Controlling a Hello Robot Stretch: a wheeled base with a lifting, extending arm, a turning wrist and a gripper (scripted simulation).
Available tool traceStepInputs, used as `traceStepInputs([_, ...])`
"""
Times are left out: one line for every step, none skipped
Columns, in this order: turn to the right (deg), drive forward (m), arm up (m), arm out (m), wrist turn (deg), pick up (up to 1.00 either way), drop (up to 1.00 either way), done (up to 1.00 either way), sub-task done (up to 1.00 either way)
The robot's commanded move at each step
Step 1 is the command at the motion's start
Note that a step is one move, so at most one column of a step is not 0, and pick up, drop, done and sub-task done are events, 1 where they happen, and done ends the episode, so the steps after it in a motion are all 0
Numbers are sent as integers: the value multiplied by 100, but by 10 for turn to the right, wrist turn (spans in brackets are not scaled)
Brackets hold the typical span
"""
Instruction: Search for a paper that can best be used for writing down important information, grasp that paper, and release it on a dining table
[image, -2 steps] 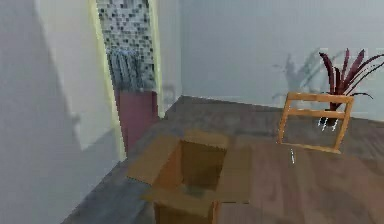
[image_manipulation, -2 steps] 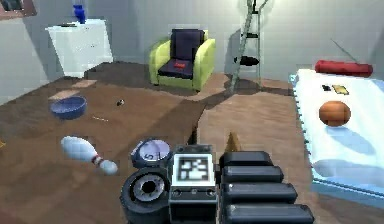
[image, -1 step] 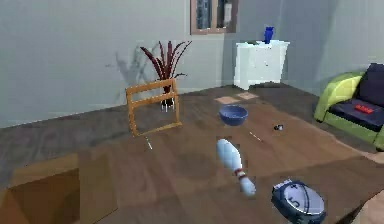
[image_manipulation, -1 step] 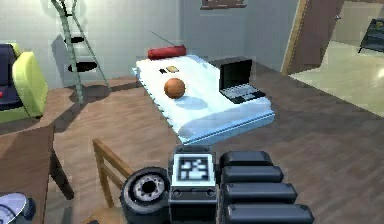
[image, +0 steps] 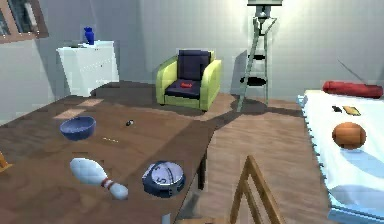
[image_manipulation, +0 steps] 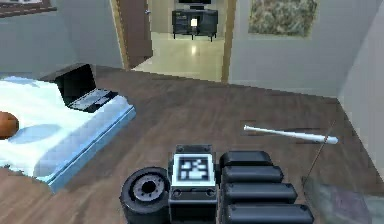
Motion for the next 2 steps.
traceStepInputs([210,0,0,0,0,0,0,0,0])
traceStepInputs([-450,0,0,0,0,0,0,0,0])
